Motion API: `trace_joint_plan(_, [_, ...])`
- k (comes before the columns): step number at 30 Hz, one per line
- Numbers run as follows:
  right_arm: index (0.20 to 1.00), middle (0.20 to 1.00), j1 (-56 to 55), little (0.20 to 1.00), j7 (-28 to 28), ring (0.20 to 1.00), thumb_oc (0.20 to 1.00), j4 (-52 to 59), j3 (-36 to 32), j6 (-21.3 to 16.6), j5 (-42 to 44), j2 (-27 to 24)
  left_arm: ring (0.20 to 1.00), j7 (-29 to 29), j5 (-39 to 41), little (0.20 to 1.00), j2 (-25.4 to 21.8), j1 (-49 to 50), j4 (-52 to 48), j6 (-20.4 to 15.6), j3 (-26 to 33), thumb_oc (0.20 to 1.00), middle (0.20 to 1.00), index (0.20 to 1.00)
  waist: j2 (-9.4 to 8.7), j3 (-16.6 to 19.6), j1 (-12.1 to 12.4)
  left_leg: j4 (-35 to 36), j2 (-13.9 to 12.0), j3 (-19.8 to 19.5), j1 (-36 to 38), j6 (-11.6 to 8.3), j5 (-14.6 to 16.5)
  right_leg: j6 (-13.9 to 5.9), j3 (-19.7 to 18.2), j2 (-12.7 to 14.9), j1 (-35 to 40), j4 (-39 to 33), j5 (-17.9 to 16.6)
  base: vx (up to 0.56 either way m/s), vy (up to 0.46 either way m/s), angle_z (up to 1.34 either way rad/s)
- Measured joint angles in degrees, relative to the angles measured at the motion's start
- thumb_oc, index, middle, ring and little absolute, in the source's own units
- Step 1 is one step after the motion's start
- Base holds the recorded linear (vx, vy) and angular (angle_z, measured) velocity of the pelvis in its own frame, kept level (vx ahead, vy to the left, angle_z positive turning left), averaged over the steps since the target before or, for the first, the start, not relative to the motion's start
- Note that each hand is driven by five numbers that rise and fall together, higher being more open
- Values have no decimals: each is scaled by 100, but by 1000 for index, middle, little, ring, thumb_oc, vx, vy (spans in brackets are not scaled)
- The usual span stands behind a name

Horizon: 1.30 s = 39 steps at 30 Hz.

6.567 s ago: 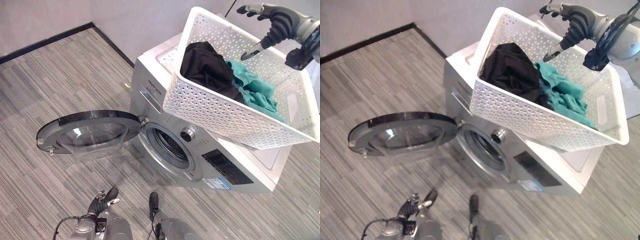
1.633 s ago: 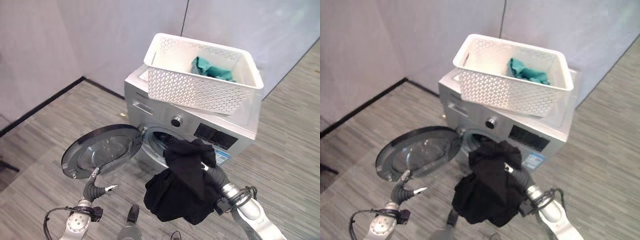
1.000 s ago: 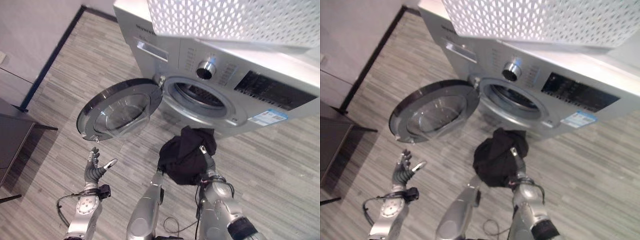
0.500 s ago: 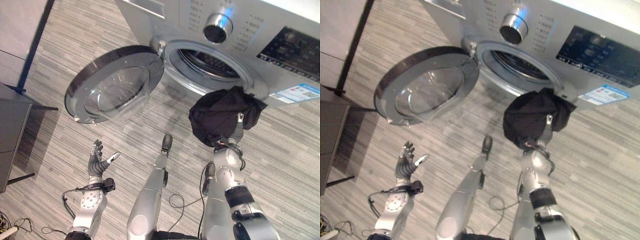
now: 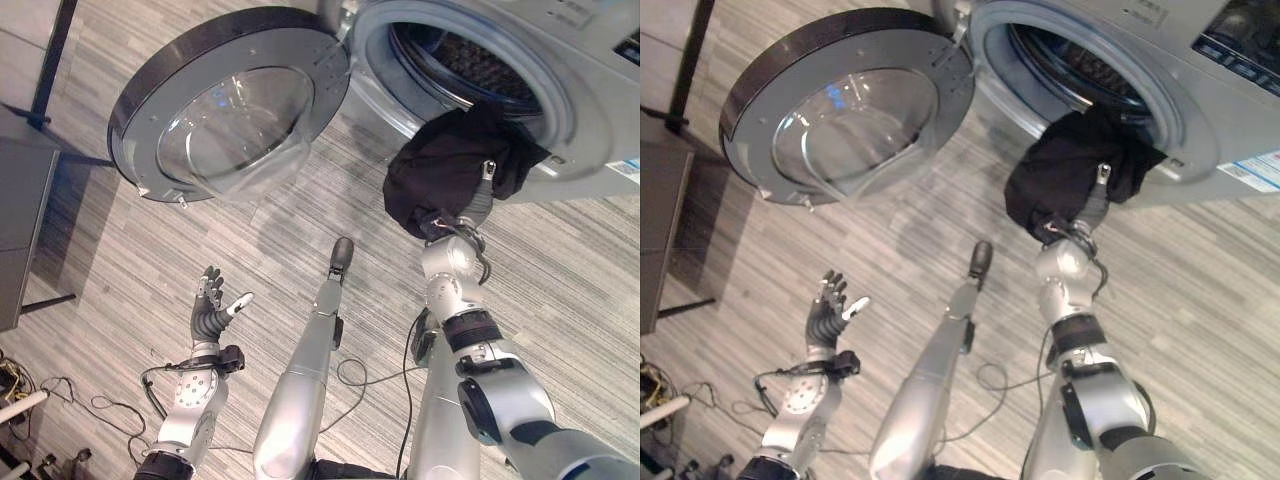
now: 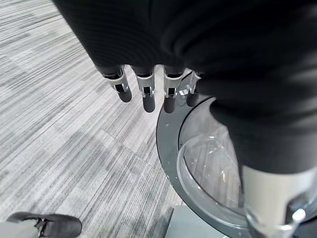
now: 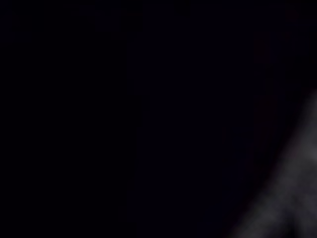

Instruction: Grab the laundry basket,head to the washer,open it,put in the laundry and shut it.

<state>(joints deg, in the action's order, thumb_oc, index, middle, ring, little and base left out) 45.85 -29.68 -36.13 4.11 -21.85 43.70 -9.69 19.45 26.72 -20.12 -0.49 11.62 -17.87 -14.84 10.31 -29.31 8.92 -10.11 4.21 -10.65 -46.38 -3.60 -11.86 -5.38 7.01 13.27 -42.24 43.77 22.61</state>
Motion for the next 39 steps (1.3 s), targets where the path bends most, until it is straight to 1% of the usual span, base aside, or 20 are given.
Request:
trace_joint_plan(2, [200, 200, 162, 200, 12, 200, 200, -10, 22, -3, 5, 28, 1000, -17, 31, 1000, 1, -6, -60, -48, -20, 1000, 1000, 1000, 4, 3, 15, 2, 62, -36, -27, -51, -58, -22, 47, 77, -1, 16, 55, 72, -29, 25])
trace_joint_plan(5, [200, 200, 479, 200, 24, 200, 200, -61, -215, -34, 52, -111, 1000, -113, 33, 1000, -88, -81, -177, -84, -43, 1000, 1000, 1000, 13, 9, 177, 14, 136, -166, -109, -67, -69, -24, 142, 153, 5, 12, 140, 65, -14, 26])
trace_joint_plan(9, [200, 200, 880, 200, -38, 200, 200, -93, -667, -58, 59, -637, 1000, -217, 33, 1000, -395, -110, -184, -89, -114, 1000, 1000, 1000, 39, 26, 383, 10, 280, -204, -146, -49, -40, -65, 160, 277, -4, 88, 261, 78, -12, 19])
trace_joint_plan(10, [200, 200, 954, 200, -52, 200, 200, -88, -683, -91, 57, -731, 1000, -219, 33, 1000, -414, -111, -174, -92, -122, 1000, 1000, 1000, 60, 41, 396, -11, 303, -217, -178, -48, -41, -57, 157, 292, -24, 109, 265, 47, -6, 14])
trace_joint_plan(11, [200, 200, 1073, 200, -150, 200, 200, -67, -746, -221, 49, -970, 1000, -220, 33, 1000, -441, -111, -170, -90, -124, 1000, 1000, 1000, 71, 48, 409, -42, 348, -226, -239, -47, -41, -63, 141, 325, -79, 148, 292, 71, -9, 14])
trace_joint_plan(15, [200, 200, 1214, 200, -355, 200, 200, -48, -955, -304, 47, -1242, 1000, -226, 21, 1000, -442, -123, -172, -91, -144, 1000, 1000, 1000, 105, 71, 413, -208, 452, -221, -434, -36, 1, -92, 130, 434, -256, 324, 360, 56, 16, 9])
trace_joint_plan(16, [200, 200, 1236, 200, -506, 200, 200, -55, -1157, -324, 51, -1381, 1000, -233, 8, 1000, -461, -119, -182, -87, -167, 1000, 1000, 1000, 117, 79, 438, -277, 487, -199, -520, -13, 57, -91, 113, 471, -354, 409, 397, 84, 36, 6])
trace_joint_plan(20, [200, 200, 1327, 200, -745, 200, 200, -81, -1392, -339, 50, -1745, 1000, -245, 6, 1000, -458, -106, -175, -82, -182, 1000, 1000, 1000, 216, 147, 457, -362, 546, -166, -686, 24, 85, -96, 58, 527, -521, 509, 421, 54, 21, 2])
trace_joint_plan(22, [200, 200, 1687, 200, -883, 200, 200, -570, -1382, -335, 55, -2169, 1000, -260, 5, 1000, -468, -103, -179, -85, -184, 1000, 1000, 1000, 318, 219, 474, -374, 585, -148, -781, 13, 48, -112, 15, 557, -636, 547, 415, 45, 19, 1])
trace_joint_plan(23, [200, 200, 2193, 200, -901, 200, 200, -1406, -1311, -274, 179, -2522, 1000, -277, -7, 1000, -517, -106, -216, -85, -192, 1000, 1000, 1000, 353, 244, 503, -351, 602, -146, -791, 16, 26, -126, -1, 580, -674, 564, 421, 34, 20, 5])
trace_joint_plan(25, [200, 200, 3117, 200, -901, 200, 200, -2394, -1227, -149, 962, -3128, 1000, -286, -9, 1000, -679, -92, -387, -88, -226, 1000, 1000, 1000, 451, 314, 603, -353, 628, -151, -867, 20, 1, -164, -6, 618, -761, 611, 436, 21, 22, 8])
trace_joint_plan(27, [200, 200, 3817, 200, -836, 200, 200, -2350, -932, -164, 1447, -3773, 1000, -279, -2, 1000, -779, -40, -537, -109, -203, 1000, 1000, 1000, 544, 382, 646, -346, 649, -147, -978, 30, -20, -180, 5, 664, -870, 628, 445, 37, 34, 6])
trace_joint_plan(28, [200, 200, 3809, 200, -768, 200, 200, -2206, -530, -340, 1437, -3947, 1000, -284, 13, 1000, -787, 19, -640, -115, -191, 1000, 1000, 1000, 571, 402, 684, -334, 651, -138, -1054, 31, -19, -189, -3, 663, -960, 633, 443, 38, -6, 0])
trace_joint_plan(29, [843, 843, 3806, 843, -769, 843, 843, -2035, -350, -343, 1436, -4008, 1000, -285, 28, 1000, -787, 81, -683, -133, -181, 1000, 1000, 1000, 589, 415, 676, -336, 655, -133, -1113, 33, -20, -192, -9, 666, -1024, 640, 441, 24, -40, -1])
trace_joint_plan(30, [1000, 1000, 3864, 1000, -767, 1000, 1000, -1867, -162, -285, 1433, -4063, 1000, -295, 38, 1000, -778, 97, -718, -131, -196, 1000, 1000, 1000, 595, 420, 662, -337, 656, -124, -1189, 43, -29, -202, -21, 670, -1098, 640, 435, 0, 0, 0])
trace_joint_plan(31, [1000, 1000, 3961, 1000, -688, 1000, 1000, -1821, 500, -152, 1395, -4314, 1000, -312, 51, 1000, -758, 108, -694, -125, -194, 1000, 1000, 1000, 596, 422, 628, -357, 651, -124, -1290, 57, -53, -245, -19, 668, -1191, 659, 413, 15, 6, 3])
trace_joint_plan(32, [1000, 1000, 3926, 1000, -540, 1000, 1000, -1822, 605, -144, 1379, -4343, 1000, -342, 85, 1000, -754, 107, -658, -121, -193, 1000, 1000, 1000, 595, 421, 592, -362, 653, -138, -1299, 59, -55, -247, -7, 670, -1184, 636, 411, 17, 28, 6])
trace_joint_plan(34, [1000, 1000, 3853, 1000, -304, 1000, 1000, -1813, 487, -52, 1437, -4244, 1000, -409, 216, 1000, -756, 105, -639, -92, -201, 1000, 1000, 1000, 588, 422, 572, -362, 640, -135, -1301, 63, -51, -260, -10, 668, -1160, 580, 404, 10, -7, 1])
trace_joint_plan(36, [1000, 1000, 3538, 1000, 21, 1000, 1000, -1682, 91, -50, 1763, -3879, 1000, -429, 278, 1000, -754, 120, -650, -84, -165, 1000, 1000, 1000, 555, 424, 499, -371, 617, -118, -1288, 66, -49, -285, -11, 645, -1150, 556, 384, -4, -29, -10])
trace_joint_plan(39, [1000, 1000, 3215, 1000, 280, 1000, 1000, -1644, -184, -46, 2174, -3395, 1000, -503, 439, 1000, -769, 102, -661, -80, -152, 1000, 1000, 1000, 519, 405, 403, -381, 526, -87, -1263, 69, -52, -292, -18, 538, -1123, 485, 308, -12, -19, -16])
